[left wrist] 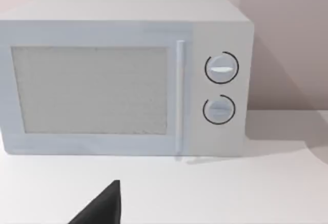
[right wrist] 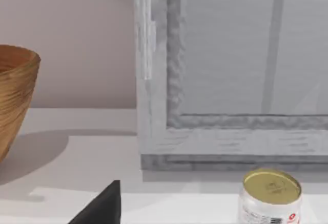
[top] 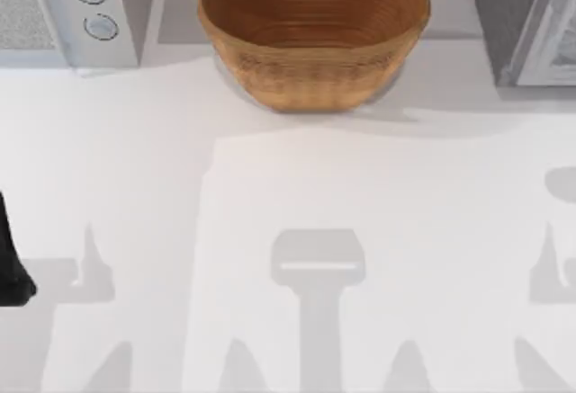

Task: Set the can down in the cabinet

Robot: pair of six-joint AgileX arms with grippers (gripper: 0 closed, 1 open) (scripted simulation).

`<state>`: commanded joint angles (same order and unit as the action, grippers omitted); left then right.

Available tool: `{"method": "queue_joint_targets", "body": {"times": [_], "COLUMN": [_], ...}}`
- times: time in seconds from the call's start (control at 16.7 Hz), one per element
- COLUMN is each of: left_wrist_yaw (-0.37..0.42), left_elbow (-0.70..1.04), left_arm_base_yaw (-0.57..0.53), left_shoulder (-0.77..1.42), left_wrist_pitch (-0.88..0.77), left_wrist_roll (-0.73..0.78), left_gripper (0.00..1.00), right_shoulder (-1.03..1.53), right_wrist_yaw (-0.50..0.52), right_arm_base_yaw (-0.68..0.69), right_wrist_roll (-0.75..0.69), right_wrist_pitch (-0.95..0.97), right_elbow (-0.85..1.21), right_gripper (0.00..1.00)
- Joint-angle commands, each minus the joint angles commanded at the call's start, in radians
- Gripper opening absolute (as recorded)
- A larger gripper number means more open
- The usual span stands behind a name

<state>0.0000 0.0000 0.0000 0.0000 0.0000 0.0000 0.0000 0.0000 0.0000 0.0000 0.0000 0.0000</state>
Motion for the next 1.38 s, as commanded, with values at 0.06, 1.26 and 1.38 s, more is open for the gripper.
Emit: {"method": "queue_joint_targets", "body": {"times": [0.06,1.26,1.38], "left_wrist_yaw": [0.0,0.0,0.0], "left_elbow": [0.0,0.0,0.0], "left_arm_base_yaw": [0.0,0.0,0.0], "left_shoulder": [0.0,0.0,0.0], "left_wrist_pitch": [0.0,0.0,0.0], "left_wrist_roll": [0.0,0.0,0.0], "left_gripper": [1.0,1.0,1.0], "right_shoulder": [0.0,1.568,1.763], "right_wrist_yaw": [0.0,-0.153,-0.169], "right_arm_base_yaw": [0.0,-0.177,-0.199], "right_wrist_roll": [0.0,-0.025,-0.027], "right_wrist_pitch": [0.0,1.258,1.403], "right_elbow": [0.0,0.192,0.212], "right_gripper": [1.0,1.0,1.0]}}
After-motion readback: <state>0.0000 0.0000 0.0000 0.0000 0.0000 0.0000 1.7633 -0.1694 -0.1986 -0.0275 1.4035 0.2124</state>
